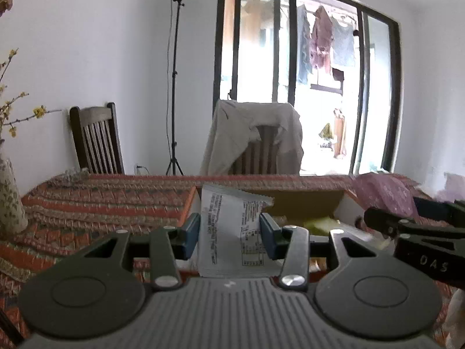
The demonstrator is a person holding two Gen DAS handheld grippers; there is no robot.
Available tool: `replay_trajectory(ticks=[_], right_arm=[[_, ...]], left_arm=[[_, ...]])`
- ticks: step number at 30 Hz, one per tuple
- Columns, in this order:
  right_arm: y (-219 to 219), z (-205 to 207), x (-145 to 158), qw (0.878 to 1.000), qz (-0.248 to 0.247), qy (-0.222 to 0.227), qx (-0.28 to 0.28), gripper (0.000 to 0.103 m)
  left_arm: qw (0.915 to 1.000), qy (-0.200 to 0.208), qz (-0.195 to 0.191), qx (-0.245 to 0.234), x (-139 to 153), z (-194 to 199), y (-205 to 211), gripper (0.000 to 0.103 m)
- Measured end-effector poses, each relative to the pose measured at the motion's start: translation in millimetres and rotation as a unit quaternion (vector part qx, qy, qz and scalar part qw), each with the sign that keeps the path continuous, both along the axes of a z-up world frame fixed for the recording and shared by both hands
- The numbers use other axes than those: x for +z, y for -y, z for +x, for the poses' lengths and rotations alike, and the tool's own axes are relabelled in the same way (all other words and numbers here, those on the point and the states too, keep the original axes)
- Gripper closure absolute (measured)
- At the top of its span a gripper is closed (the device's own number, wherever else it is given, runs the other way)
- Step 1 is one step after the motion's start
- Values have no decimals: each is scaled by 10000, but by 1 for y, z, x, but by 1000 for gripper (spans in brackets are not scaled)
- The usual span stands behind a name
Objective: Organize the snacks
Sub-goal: 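Carry the pink cake and white wrapper into the box and open both grippers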
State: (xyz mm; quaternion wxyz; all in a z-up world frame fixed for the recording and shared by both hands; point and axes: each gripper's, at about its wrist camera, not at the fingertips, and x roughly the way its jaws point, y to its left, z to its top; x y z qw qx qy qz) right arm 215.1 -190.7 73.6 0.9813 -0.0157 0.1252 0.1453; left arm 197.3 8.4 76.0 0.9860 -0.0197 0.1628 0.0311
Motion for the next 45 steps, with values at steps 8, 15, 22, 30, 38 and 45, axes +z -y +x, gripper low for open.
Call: replay_trajectory(ticks=[8, 15, 22, 30, 38, 45], right_arm=[[-6, 48, 2, 9997, 111, -23, -221, 39], [1, 71, -19, 9987, 258, -21, -428, 39], [0, 80, -39, 9988, 178, -340, -310, 39], [-7, 81, -48, 9983, 8, -477, -349, 32], [3, 75, -45, 9983, 245, -345, -410, 0], [8, 74, -46, 9979, 320, -338, -450, 0]], left_arm=[[9996, 87, -209, 152, 7, 40, 1, 58], [9990, 27, -221, 380, -11, 72, 4, 58], [9993, -32, -291, 223, -36, 80, 0, 58], [9989, -160, -406, 178, -48, 83, -6, 55], [9965, 285, -634, 466, -43, 68, -15, 0], [9960, 269, -683, 502, -43, 67, -15, 0]])
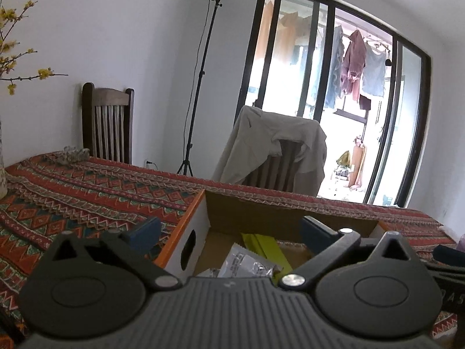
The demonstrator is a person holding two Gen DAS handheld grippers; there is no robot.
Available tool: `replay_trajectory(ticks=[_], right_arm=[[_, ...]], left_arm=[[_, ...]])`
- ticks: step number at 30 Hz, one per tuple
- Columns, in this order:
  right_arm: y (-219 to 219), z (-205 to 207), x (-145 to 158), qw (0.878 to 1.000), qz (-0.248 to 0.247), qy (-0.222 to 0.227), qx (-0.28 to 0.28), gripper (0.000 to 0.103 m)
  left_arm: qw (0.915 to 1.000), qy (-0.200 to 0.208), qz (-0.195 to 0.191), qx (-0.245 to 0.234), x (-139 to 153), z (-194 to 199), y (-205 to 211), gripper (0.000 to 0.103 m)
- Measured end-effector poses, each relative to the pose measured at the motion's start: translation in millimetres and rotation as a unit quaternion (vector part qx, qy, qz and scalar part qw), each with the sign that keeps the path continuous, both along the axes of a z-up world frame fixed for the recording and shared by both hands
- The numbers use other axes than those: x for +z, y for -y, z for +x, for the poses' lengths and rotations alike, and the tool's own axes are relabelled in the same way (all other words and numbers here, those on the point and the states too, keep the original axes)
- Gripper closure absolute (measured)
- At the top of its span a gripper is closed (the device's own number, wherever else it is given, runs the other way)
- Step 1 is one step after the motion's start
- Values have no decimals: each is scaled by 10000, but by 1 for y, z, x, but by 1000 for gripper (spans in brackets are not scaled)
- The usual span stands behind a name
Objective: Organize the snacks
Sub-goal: 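Carry the pink cake and white wrapper into the box and open both grippers, then withdraw both tools from the box and move them back to the pile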
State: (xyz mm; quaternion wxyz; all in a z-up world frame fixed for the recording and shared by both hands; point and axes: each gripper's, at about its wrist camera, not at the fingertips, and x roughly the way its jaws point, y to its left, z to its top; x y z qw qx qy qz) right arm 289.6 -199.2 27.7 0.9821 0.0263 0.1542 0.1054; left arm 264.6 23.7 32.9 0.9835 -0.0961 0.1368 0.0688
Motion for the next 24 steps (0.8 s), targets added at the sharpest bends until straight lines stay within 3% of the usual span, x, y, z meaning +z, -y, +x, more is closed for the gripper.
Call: replay_trajectory(ticks=[11, 17, 24], right_arm=[[3, -2, 2, 10000, 28, 65, -23, 0], [3, -9, 10, 9999, -35, 165, -15, 0], [-4, -28, 21, 9993, -250, 272, 106, 0]], left_arm=[[9999, 68, -32, 66, 11, -7, 0, 0], [9995, 193, -241, 81, 33, -26, -8, 0], [9998, 144, -102, 35, 37, -55, -21, 0]])
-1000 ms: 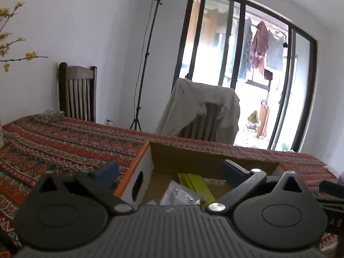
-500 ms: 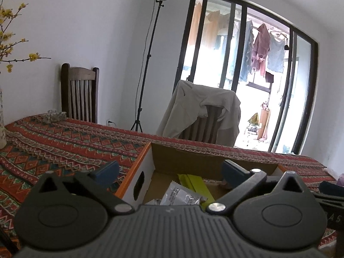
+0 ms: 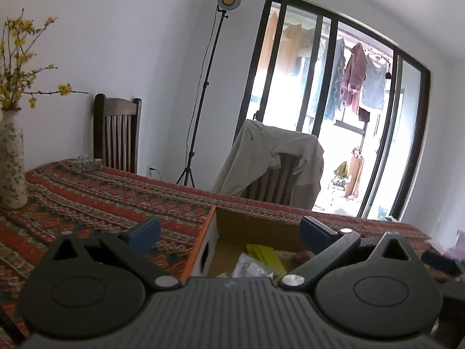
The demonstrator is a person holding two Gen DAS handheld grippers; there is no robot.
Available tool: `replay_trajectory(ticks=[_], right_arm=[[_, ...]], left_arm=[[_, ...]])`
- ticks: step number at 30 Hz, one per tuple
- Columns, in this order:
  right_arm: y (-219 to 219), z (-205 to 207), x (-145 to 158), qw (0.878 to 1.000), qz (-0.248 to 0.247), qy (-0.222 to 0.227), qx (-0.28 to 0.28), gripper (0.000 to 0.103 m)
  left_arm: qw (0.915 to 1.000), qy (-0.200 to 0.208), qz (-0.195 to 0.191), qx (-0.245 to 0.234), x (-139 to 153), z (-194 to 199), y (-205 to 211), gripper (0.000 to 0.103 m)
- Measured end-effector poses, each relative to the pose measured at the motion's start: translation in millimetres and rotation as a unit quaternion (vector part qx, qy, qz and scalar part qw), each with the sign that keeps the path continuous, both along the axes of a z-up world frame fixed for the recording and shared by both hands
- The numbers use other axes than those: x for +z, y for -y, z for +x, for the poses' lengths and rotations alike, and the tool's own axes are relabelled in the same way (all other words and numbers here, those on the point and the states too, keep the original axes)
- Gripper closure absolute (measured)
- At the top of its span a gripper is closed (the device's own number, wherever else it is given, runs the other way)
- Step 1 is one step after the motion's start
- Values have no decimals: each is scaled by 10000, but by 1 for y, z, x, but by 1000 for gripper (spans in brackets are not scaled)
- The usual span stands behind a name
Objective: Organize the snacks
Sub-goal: 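Withdraw both tools from the box and move them back to the pile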
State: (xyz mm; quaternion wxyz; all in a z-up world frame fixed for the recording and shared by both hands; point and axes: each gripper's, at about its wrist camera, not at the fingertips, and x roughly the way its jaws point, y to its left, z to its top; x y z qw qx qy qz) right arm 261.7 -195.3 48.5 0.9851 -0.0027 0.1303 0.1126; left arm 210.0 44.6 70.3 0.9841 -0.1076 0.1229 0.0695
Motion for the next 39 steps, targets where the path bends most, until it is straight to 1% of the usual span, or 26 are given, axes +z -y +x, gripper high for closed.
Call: replay_trajectory(ticks=[11, 19, 23, 26, 29, 31, 39], right_arm=[[-1, -37, -1, 9995, -204, -190, 162, 0], [2, -69, -22, 9967, -302, -638, 391, 0], [1, -85, -38, 9939, -431, -888, 482, 0], [3, -94, -50, 9916, -531, -1068, 509, 0], [3, -101, -57, 9891, -532, -1250, 562, 0], [3, -104, -58, 9884, -547, -1295, 567, 0], [-2, -111, -54, 9861, -469, -1411, 737, 0]], left_arm=[[9992, -365, 138, -39, -21, -48, -19, 0], [9972, -730, 150, -93, -51, -82, -32, 0], [9959, -889, 140, -113, -64, -94, -35, 0], [9959, -867, 176, -171, -65, -102, -35, 0], [9950, -913, 275, -283, -66, -108, -32, 0], [9945, -957, 320, -299, -68, -112, -31, 0], [9929, -1134, 174, -318, -83, -120, -33, 0]])
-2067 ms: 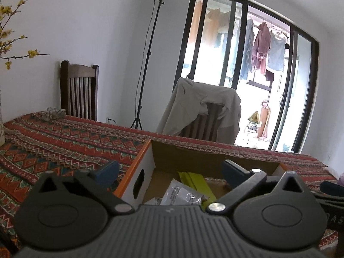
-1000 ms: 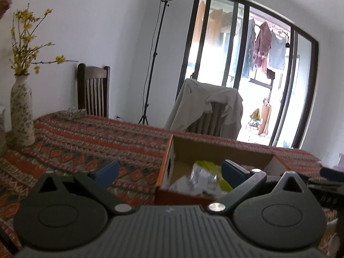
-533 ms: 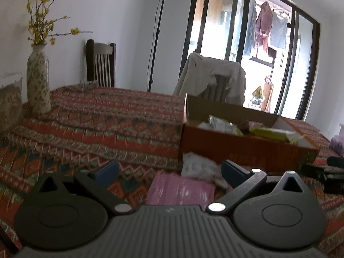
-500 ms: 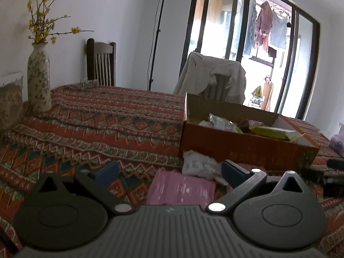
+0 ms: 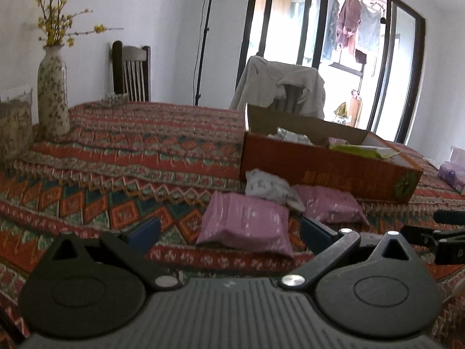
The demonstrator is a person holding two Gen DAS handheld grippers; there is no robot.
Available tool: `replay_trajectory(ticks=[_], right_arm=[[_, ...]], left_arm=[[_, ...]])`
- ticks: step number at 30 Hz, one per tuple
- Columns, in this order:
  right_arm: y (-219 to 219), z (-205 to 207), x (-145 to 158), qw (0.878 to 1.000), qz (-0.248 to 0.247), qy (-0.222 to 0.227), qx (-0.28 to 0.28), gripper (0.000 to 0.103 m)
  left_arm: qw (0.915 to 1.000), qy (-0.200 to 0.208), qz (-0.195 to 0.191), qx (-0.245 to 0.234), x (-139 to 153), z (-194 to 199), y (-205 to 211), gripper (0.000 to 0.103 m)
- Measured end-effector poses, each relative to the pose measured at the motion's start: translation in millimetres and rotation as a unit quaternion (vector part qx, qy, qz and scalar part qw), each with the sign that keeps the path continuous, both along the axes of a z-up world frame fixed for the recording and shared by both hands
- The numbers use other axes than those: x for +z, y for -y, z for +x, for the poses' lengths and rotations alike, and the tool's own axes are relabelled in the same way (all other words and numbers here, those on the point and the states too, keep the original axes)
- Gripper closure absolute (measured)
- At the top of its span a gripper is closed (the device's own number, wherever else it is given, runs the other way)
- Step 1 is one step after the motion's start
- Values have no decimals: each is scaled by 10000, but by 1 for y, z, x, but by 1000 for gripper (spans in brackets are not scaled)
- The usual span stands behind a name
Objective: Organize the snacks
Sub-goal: 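Withdraw both tools from the box and move them back to the pile, then grasp the pumpkin-seed oat crisp bag with the right gripper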
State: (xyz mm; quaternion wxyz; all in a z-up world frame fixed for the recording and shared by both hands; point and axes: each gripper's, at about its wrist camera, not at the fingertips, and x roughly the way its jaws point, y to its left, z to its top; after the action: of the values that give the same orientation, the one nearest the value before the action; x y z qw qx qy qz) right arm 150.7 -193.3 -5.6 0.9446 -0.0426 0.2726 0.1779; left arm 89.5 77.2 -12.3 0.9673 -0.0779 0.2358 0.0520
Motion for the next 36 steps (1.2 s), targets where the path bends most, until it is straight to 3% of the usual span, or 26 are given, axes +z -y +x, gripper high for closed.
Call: replay_trajectory(ticks=[17, 30, 36], right_arm=[[-32, 15, -17, 9959, -158, -876, 137, 0], [-35, 11, -18, 9962, -275, -796, 230, 0], [-36, 2, -16, 9966, -232, -663, 423, 19]], left_arm=[[9994, 13, -302, -181, -3, 1, -7, 0], [9995, -63, -281, -114, -3, 3, -6, 0], [9995, -74, -308, -93, -4, 3, -8, 0]])
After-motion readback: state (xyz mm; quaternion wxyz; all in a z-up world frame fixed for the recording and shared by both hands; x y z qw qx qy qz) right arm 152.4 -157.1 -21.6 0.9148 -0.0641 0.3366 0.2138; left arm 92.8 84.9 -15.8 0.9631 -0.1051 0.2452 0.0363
